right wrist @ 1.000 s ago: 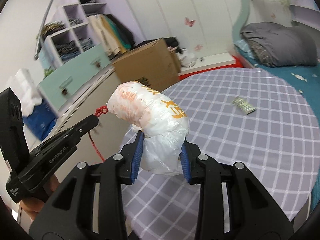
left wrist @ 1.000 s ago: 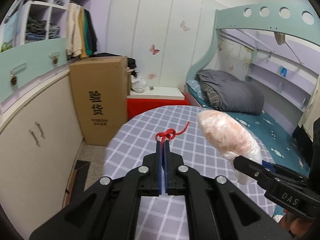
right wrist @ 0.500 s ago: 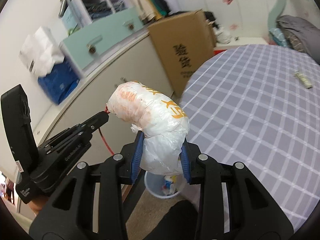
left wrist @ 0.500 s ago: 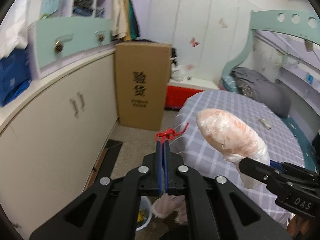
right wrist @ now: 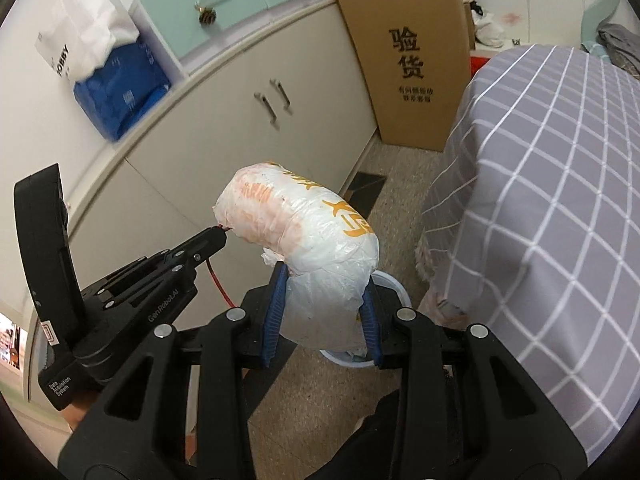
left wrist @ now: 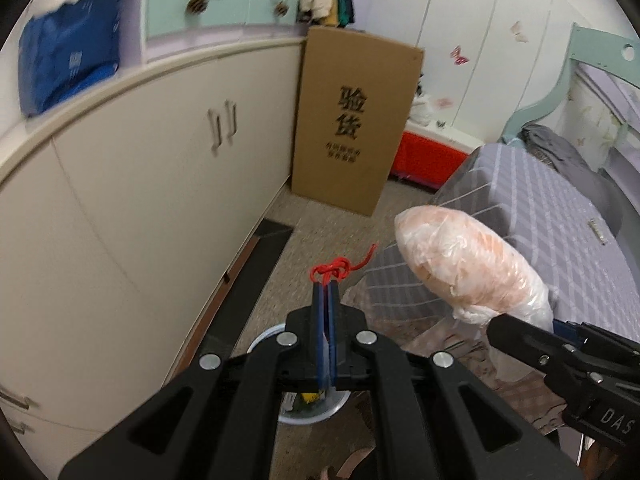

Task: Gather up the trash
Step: 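Carry the string and bag over the bin and open both tools to drop them, then move both tools back over the table toward the green packet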

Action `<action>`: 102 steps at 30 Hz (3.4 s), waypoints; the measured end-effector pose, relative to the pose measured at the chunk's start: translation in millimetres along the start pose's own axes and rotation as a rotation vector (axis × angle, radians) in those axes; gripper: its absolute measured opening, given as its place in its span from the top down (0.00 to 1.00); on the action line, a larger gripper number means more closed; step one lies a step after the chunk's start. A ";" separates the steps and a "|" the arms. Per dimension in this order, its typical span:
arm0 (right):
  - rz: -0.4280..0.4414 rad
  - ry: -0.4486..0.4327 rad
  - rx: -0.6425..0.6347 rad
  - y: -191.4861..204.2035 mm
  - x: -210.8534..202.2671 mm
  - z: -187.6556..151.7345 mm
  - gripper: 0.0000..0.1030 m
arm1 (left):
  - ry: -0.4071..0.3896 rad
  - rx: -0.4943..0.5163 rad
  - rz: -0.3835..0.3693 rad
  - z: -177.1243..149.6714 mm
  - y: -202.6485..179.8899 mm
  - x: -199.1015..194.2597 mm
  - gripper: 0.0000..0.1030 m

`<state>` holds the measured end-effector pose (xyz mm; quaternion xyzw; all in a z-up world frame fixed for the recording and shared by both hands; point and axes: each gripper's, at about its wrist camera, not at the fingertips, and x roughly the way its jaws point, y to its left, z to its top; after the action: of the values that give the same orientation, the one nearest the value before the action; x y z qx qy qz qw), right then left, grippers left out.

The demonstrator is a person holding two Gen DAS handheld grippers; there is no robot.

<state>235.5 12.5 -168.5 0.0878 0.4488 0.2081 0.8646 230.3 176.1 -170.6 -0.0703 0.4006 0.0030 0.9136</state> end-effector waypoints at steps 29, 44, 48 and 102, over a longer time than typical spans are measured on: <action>-0.065 0.060 0.008 -10.4 55.1 7.0 0.67 | 0.195 -0.089 0.056 -14.8 26.7 83.1 0.48; -0.047 0.066 0.001 -5.3 56.5 8.3 0.67 | 0.169 -0.129 0.092 -14.0 36.9 68.8 0.46; -0.036 0.069 -0.005 -2.0 60.3 9.8 0.67 | 0.156 -0.164 0.116 -12.7 47.4 63.0 0.46; -0.308 -0.409 0.715 -393.3 -181.0 29.7 0.55 | 0.153 0.487 -0.500 101.8 -465.7 114.8 0.38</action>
<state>277.7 -419.0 -150.5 0.3528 0.3199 -0.1135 0.8720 411.5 -277.5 -127.8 0.0535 0.4271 -0.3215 0.8434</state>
